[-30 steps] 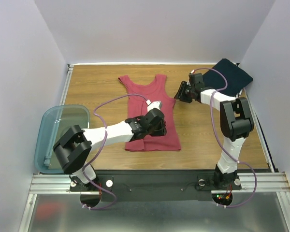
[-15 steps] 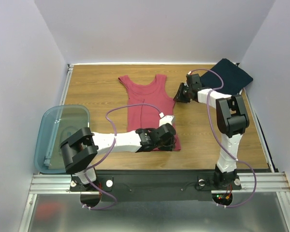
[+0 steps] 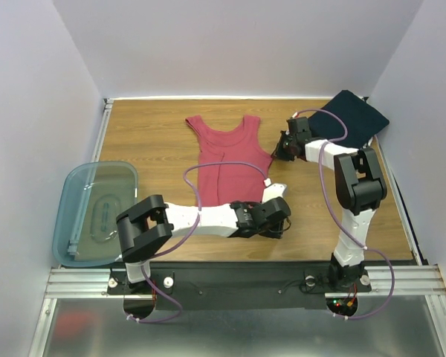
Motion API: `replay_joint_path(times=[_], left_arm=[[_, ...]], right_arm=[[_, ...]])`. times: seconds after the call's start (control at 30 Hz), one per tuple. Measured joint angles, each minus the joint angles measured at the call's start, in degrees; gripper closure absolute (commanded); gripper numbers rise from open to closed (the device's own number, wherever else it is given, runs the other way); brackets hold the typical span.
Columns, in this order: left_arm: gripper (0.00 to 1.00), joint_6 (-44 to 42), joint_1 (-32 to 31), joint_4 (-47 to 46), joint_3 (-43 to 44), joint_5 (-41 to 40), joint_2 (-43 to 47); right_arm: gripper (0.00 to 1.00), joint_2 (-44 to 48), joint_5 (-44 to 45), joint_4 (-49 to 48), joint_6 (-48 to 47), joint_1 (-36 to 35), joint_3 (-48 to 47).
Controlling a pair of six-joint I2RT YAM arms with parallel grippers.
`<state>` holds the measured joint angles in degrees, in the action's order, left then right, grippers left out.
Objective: Fold and stack the tank tops
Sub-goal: Fold the tank top
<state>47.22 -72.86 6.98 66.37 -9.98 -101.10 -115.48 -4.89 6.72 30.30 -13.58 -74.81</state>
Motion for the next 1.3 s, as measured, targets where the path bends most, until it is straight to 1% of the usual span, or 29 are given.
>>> replay_joint_path(times=[0.27,0.57,0.67,0.73,0.77,0.87,0.9,1.0,1.17,1.3], left_arm=[[0.56,0.0,-1.7,3.6,5.0,-4.5,-5.0],[0.56,0.3,-3.0,6.9,7.6,-8.3,-10.1],[0.58,0.3,-3.3,7.1,8.1,-9.0,-10.9],[0.66,0.5,-3.3,7.5,8.4,-9.6,-11.0],[0.74,0.6,-3.3,7.5,8.4,-9.8,-11.0],[0.81,0.9,-3.3,8.0,8.4,-10.3,-11.2],[0.87,1.0,-3.4,8.3,8.5,-10.6,-11.3],[1.0,1.1,-3.7,8.8,8.5,-11.1,-11.3],[1.0,0.9,-4.6,9.0,8.6,-11.0,-11.2],[1.0,0.2,-6.1,8.5,8.0,-9.0,-10.1]], right_arm=[[1.0,1.9,1.9,-0.3,1.0,0.0,2.5],[0.99,2.5,2.3,-0.9,1.2,0.0,3.7],[1.0,2.9,2.4,-1.4,1.4,0.0,4.4],[1.0,3.2,2.6,-1.4,1.4,0.0,4.7],[1.0,3.3,2.6,-1.6,1.5,0.0,5.0],[1.0,4.0,2.8,-1.7,1.4,0.0,5.8],[1.0,4.2,2.9,-1.7,1.4,0.0,6.1],[1.0,4.7,3.0,-1.5,1.4,0.0,6.5],[1.0,6.3,4.1,-1.2,1.4,0.2,8.2],[1.0,9.1,5.0,-0.8,1.4,1.5,10.9]])
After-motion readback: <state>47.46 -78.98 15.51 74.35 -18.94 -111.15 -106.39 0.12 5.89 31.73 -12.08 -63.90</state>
